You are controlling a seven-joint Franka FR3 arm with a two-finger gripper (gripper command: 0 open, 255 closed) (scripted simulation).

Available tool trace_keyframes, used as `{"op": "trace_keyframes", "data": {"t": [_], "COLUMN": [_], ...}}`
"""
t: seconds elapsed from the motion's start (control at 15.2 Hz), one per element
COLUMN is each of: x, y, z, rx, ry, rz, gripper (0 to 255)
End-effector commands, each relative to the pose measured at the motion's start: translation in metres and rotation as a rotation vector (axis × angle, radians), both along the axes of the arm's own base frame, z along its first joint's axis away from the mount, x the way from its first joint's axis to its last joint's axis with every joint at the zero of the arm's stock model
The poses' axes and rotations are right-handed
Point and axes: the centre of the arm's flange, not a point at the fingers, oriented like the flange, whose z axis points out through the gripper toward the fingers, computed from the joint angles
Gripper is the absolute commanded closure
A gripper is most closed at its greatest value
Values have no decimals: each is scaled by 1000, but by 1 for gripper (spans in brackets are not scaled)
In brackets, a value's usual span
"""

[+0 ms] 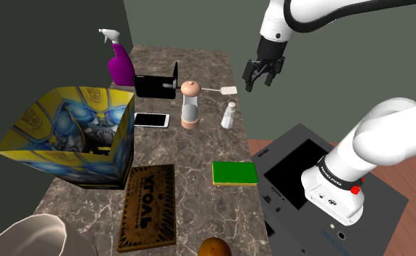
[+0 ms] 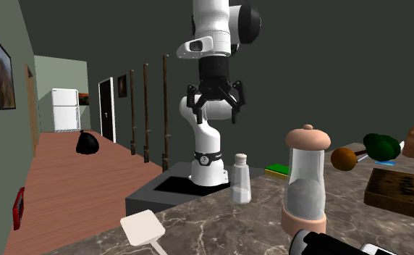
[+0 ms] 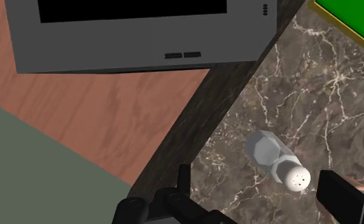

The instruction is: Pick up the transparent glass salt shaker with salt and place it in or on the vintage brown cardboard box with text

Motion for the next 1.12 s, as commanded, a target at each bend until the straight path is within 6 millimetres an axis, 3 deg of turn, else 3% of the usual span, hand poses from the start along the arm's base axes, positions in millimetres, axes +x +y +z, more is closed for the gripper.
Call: {"op": "trace_keyframes", "data": {"t": [0.0,0.33,0.79,1.06], "x": [10,29,28,28], "y": [18,54,58,58], "z": [-15,-47,-87,-87], "rx": [18,52,52,52], "ry": [-8,-23,-23,-23], "rz": [-13,-37,-37,-37], "gripper": [0,0,0,0]}}
